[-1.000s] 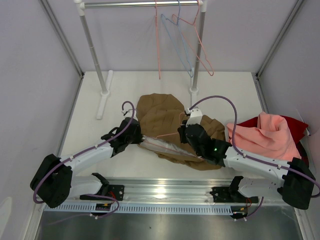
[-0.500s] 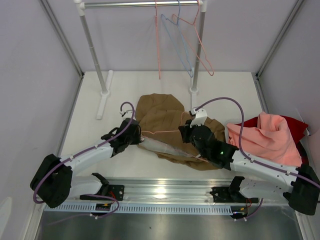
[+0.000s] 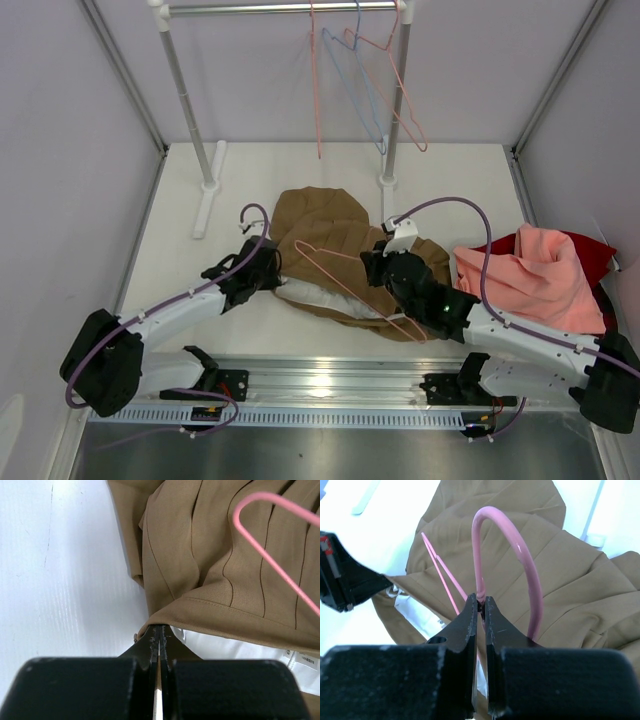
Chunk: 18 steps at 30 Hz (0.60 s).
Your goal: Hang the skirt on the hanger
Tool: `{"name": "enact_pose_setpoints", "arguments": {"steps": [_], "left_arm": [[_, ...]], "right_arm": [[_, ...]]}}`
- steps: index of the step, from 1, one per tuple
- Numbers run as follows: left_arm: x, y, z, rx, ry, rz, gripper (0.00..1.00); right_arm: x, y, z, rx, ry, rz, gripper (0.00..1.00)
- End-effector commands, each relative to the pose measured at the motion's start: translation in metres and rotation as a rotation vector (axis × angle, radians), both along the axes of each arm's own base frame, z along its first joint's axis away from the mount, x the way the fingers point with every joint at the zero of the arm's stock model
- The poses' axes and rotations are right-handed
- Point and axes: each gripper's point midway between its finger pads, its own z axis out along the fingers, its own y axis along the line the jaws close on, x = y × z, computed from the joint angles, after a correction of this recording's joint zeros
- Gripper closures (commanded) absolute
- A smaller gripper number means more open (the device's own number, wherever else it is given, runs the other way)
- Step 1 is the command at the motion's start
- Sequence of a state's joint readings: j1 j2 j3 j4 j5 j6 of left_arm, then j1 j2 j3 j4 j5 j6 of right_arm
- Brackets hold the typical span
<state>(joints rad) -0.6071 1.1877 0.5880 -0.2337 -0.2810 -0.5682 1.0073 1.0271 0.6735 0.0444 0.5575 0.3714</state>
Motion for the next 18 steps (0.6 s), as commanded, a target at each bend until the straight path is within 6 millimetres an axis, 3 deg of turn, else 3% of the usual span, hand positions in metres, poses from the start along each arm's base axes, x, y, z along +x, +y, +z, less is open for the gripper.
{"name": "enact_pose_setpoints", "arguments": {"steps": [1,8,18], "left_arm": [[0.014,-0.004,0.019,-0.019,-0.038,0.006,1.00],[0.031,-0.011,0.017,0.002,0.007,0.006,1.00],[0.052,-0.011,0.029,-0.027,0.012,0.020,1.00]], "right_arm": [[-0.007,0.005,0.023,0.053,-0.069,0.055,1.00],[-0.024,0.016,0.041,0.113,-0.100,0.176,1.00],[-0.030,0.022,0.027,0.059,-0.064,0.236,1.00]]}}
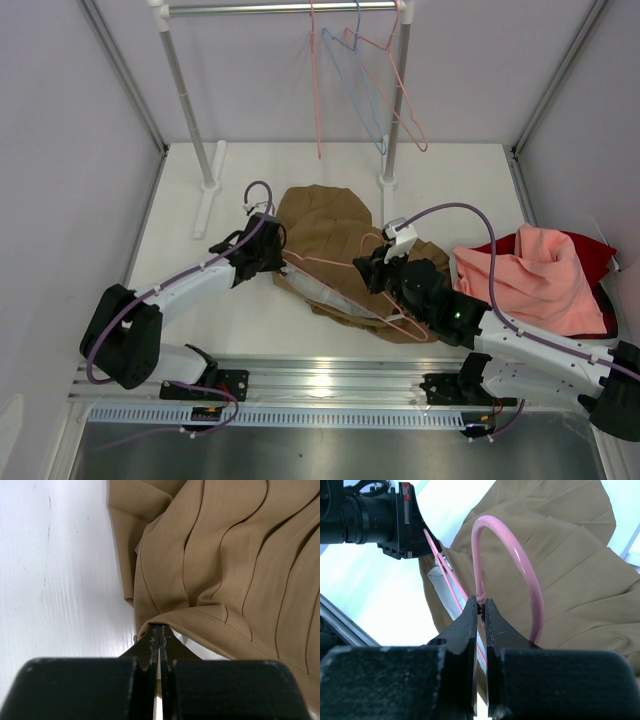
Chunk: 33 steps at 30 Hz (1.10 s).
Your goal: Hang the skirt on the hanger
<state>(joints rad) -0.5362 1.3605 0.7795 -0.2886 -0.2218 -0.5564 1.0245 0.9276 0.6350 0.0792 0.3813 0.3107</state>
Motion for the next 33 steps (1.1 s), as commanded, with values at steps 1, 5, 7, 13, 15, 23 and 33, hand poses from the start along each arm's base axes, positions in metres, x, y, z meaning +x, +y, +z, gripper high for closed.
{"name": "enact_pose_setpoints", "arguments": {"steps": [1,5,7,13,15,23,33], "left_arm": [[0.016,-0.001,0.018,-0.021,-0.042,0.002,1.00],[0.016,0.003,0.017,-0.020,-0.041,0.008,1.00],[0.017,0.004,0.017,-0.021,-0.040,0.010,1.00],[0.017,0.008,0.017,-0.029,-0.044,0.027,1.00],[0.018,0.010,0.019,-0.025,-0.046,0.033,1.00],[0.019,0.012,0.021,-0.027,-0.052,0.036,1.00],[0.019,0.014,0.021,-0.026,-0.053,0.043,1.00]], "right_arm": [[-0.001,0.005,0.005,-0.004,-0.015,0.031,1.00],[-0.001,0.006,0.000,-0.017,-0.005,0.032,1.00],[0.000,0.006,-0.004,-0.027,-0.001,0.026,1.00],[0.001,0.002,-0.012,-0.058,0.008,0.010,1.00],[0.001,0.001,-0.013,-0.064,0.007,0.008,1.00],[0.002,-0.004,-0.022,-0.093,0.007,-0.004,1.00],[-0.001,-0.006,-0.033,-0.115,0.021,-0.001,1.00]]}}
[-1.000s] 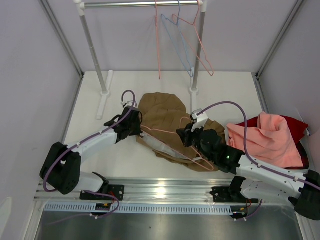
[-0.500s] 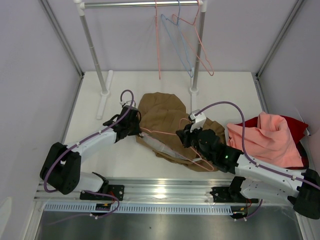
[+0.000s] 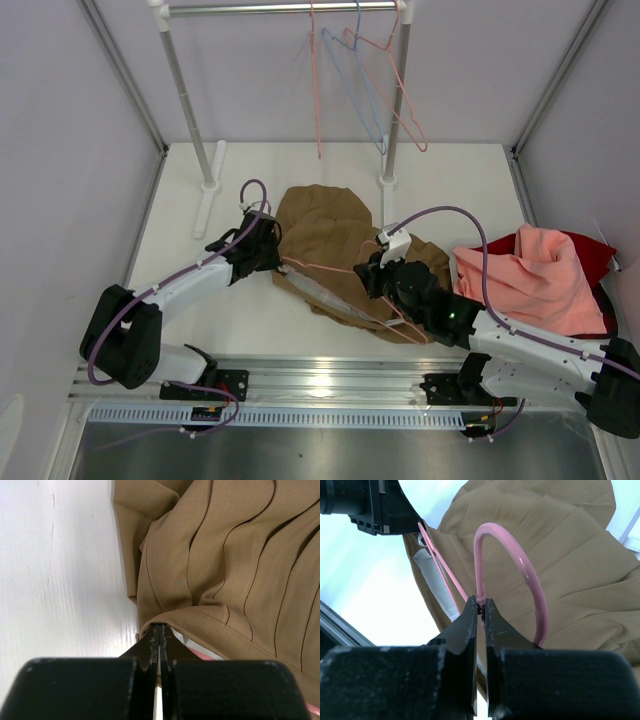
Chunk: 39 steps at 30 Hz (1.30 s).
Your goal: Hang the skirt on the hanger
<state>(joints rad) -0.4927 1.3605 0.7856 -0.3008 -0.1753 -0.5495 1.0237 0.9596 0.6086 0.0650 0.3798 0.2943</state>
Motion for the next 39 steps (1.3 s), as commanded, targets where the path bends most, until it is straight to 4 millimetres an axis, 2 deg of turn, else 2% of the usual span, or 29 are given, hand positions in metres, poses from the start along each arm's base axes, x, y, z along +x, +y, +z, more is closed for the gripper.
{"name": "enact_pose_setpoints", "arguments": {"steps": [1,15,22,32,39], "left_arm": [[0.017,0.008,0.020,0.001,-0.074,0.035,1.00],[0.020,0.007,0.024,-0.007,-0.084,0.032,1.00],[0.018,0.009,0.020,0.001,-0.077,0.039,1.00],[0.014,0.009,0.023,-0.013,-0.086,0.030,1.00],[0.011,0.009,0.023,-0.019,-0.092,0.019,1.00]], "right_arm": [[-0.001,-0.005,-0.007,-0.038,-0.009,-0.004,1.00],[-0.006,-0.004,-0.006,-0.027,-0.008,0.018,1.00],[-0.010,-0.002,-0.007,-0.030,-0.010,0.027,1.00],[-0.002,-0.008,-0.015,-0.065,-0.006,-0.027,1.00],[-0.002,-0.002,-0.018,-0.069,-0.004,-0.005,1.00]]}}
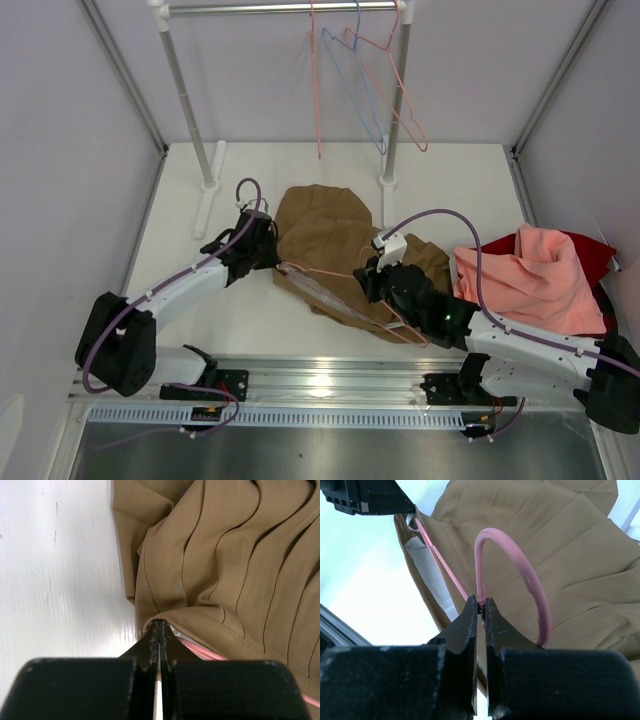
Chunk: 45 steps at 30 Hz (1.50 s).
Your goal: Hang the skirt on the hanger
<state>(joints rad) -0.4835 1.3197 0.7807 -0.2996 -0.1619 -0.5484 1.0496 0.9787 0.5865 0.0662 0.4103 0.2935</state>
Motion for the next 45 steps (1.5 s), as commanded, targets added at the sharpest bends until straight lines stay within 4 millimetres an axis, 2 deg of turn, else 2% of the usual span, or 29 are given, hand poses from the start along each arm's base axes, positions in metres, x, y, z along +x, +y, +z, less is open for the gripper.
{"name": "enact_pose_setpoints", "arguments": {"steps": [1,8,29,45], "left_arm": [[0.011,0.008,0.012,0.005,-0.063,0.020,1.00],[0.010,0.004,0.009,-0.003,-0.058,0.001,1.00],[0.005,-0.014,0.018,-0.064,-0.086,-0.100,1.00],[0.000,-0.022,0.020,-0.079,-0.084,-0.139,1.00]], "right_arm": [[0.002,-0.002,-0.002,-0.027,-0.016,0.000,1.00],[0.002,-0.002,-0.001,-0.025,-0.021,-0.003,1.00],[0.008,0.010,0.013,-0.008,-0.050,0.013,1.00],[0.011,0.014,0.030,0.017,-0.080,0.017,1.00]]}}
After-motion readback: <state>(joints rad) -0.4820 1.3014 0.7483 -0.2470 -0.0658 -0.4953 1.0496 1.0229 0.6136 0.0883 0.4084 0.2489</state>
